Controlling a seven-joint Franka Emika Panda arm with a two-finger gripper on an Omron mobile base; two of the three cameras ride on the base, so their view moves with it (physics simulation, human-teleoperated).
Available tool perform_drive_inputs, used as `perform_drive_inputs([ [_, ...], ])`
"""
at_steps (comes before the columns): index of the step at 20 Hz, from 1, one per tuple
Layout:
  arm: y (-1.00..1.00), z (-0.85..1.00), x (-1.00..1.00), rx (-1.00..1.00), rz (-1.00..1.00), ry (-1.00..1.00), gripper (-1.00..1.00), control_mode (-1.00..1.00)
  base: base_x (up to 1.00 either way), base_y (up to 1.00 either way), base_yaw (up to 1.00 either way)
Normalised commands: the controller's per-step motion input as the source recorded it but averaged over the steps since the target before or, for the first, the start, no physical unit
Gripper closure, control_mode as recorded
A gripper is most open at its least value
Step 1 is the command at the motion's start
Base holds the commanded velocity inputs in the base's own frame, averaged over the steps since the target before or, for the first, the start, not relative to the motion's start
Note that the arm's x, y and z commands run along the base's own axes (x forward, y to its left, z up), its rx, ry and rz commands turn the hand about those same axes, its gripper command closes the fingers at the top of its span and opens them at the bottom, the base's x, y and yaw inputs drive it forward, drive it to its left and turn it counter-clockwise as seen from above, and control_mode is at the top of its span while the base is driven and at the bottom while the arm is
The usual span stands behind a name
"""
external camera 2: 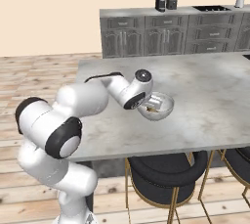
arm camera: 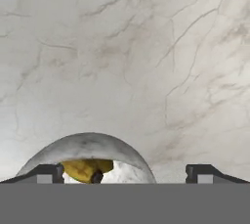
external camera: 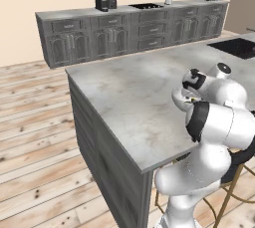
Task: Retrieve the kiwi and banana from the fridge and place them into the bowl on the dining table.
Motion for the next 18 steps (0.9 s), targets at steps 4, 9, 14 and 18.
perform_drive_inputs([
  [4, 0.02, 0.0, -1.0, -0.07, 0.23, -0.1, -1.0, -1.0, 0.0, 0.0, 0.0],
  [9, 0.18, 0.0, -1.0, -0.13, 0.23, -0.18, -1.0, -1.0, 0.0, 0.0, 0.0],
  [14, 0.59, 0.0, -1.0, -0.24, 0.2, -0.16, -1.0, -1.0, 0.0, 0.0, 0.0],
  [18, 0.92, 0.0, -1.0, -0.36, 0.2, -0.07, -1.0, -1.0, 0.0, 0.0, 0.0],
])
